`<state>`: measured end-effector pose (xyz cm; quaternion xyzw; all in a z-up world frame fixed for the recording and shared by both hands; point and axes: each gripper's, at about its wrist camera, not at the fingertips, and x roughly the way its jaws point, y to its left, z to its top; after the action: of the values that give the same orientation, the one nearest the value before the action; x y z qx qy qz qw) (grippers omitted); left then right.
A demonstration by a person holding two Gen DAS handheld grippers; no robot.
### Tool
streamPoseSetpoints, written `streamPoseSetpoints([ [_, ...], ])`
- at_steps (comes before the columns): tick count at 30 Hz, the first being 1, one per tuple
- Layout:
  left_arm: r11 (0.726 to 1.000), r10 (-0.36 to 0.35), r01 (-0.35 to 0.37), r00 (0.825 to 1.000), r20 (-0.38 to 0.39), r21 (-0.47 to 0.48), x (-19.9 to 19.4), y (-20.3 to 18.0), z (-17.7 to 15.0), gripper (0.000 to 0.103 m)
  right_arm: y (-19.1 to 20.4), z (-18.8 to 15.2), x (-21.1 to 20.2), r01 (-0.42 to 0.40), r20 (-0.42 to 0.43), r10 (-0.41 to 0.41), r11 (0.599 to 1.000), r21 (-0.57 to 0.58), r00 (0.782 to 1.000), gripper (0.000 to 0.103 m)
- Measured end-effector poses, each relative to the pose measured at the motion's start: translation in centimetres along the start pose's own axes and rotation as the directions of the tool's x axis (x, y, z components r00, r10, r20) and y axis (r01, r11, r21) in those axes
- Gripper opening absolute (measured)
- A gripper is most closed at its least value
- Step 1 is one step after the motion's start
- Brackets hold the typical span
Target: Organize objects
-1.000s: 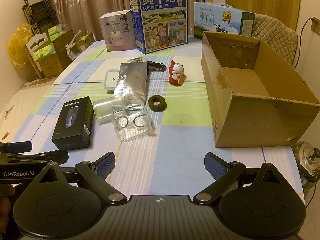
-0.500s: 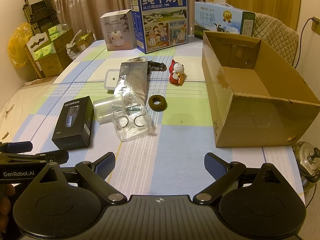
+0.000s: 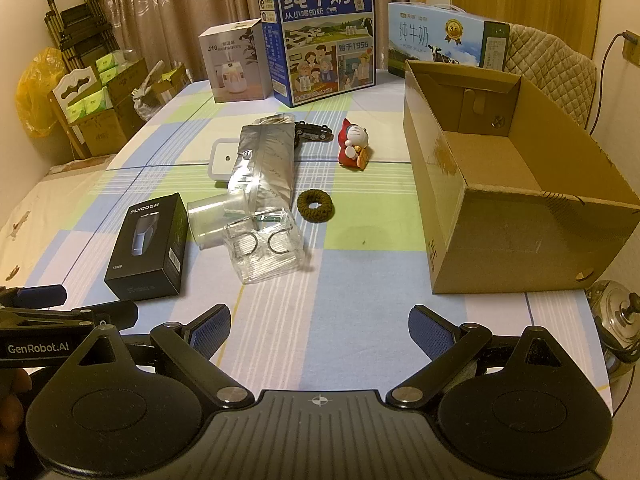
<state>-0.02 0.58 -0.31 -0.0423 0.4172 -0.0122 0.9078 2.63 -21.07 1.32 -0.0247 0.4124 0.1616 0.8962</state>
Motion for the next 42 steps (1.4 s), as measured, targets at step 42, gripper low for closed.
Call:
streamPoseSetpoints([
  [42,1.0,-0.01,0.01,1.0,-0.004,-0.028,0.04,0.13,-0.29,0.102,-0.1,0.08,-0.08,-0.007,-0.004,0.007,1.0,0.008,1.0,0.094],
])
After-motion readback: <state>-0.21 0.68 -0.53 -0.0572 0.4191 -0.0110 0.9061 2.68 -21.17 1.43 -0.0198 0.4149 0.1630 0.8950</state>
